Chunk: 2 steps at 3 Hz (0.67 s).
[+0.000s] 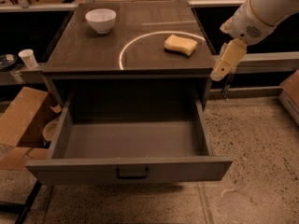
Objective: Place sponge into top drawer
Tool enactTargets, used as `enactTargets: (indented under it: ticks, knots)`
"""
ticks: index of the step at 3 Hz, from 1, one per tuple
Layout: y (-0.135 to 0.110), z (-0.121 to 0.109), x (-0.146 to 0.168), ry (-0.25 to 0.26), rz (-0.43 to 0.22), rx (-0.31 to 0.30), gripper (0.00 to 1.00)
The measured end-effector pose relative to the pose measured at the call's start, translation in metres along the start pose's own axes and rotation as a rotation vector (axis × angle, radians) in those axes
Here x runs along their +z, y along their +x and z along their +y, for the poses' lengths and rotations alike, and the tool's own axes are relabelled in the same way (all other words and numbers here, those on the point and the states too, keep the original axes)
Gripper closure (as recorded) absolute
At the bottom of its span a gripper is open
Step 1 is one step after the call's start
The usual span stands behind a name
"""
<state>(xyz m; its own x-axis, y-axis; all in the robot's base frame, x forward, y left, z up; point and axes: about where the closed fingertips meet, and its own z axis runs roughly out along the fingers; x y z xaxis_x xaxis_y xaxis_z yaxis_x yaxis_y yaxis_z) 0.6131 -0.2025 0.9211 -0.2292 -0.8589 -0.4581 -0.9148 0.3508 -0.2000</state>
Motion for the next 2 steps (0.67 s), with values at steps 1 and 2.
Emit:
enactTargets:
  ticks: [1,2]
  knots:
    - [0.000,0.000,0.000,0.000,0.000,0.000,0.00]
    - [-0.004,-0.021,0.022,0.034,-0.020,0.012,0.00]
